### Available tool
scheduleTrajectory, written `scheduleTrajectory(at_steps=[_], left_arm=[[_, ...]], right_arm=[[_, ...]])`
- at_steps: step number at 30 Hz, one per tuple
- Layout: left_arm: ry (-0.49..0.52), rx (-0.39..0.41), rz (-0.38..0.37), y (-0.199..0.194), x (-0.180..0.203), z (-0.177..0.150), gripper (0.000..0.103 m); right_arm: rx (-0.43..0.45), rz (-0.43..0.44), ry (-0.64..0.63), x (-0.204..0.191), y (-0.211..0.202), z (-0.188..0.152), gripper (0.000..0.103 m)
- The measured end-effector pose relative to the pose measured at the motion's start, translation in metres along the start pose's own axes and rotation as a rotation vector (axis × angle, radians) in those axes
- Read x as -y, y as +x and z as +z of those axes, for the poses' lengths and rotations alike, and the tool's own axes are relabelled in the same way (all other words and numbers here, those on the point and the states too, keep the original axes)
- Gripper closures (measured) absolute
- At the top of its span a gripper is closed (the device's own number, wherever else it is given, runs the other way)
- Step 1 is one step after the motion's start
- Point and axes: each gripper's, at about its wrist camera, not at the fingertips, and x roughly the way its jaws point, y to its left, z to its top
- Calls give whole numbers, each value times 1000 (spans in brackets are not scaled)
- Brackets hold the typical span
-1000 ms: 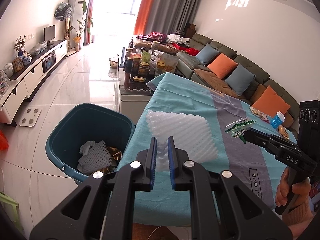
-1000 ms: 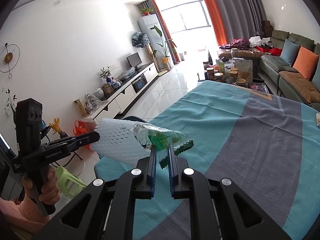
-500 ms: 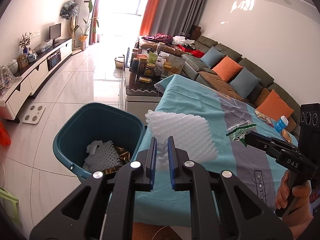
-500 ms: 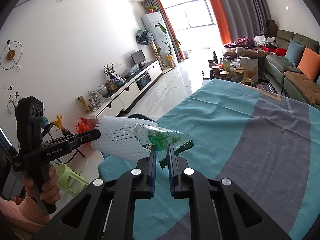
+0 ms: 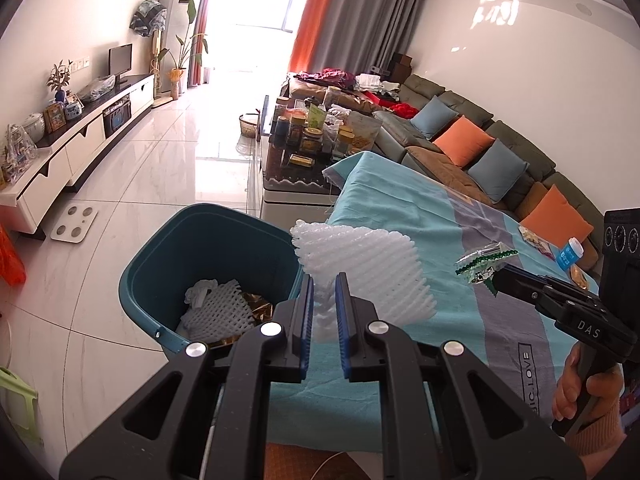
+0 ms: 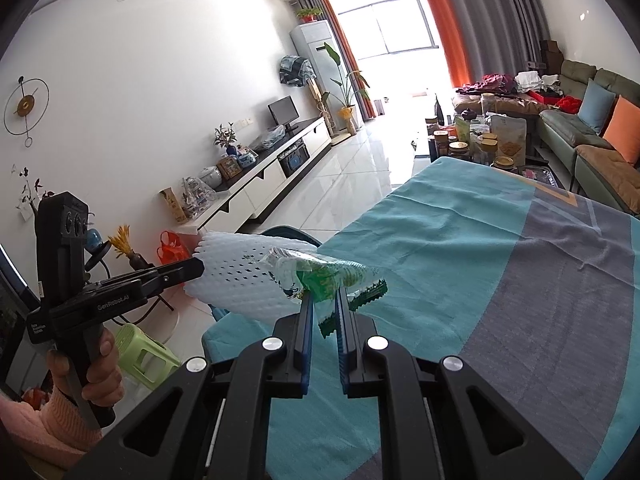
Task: Collect trash
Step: 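Carry the foam net and plastic bag over to the teal trash bin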
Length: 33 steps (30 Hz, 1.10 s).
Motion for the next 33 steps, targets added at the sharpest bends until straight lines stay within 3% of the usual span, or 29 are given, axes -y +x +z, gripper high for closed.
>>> scheduleTrajectory(at_steps=[33], left_arm=[[-64,14,62,-4,-28,2,91]], right_arm=[[-24,52,-47,-25,26,15,93]])
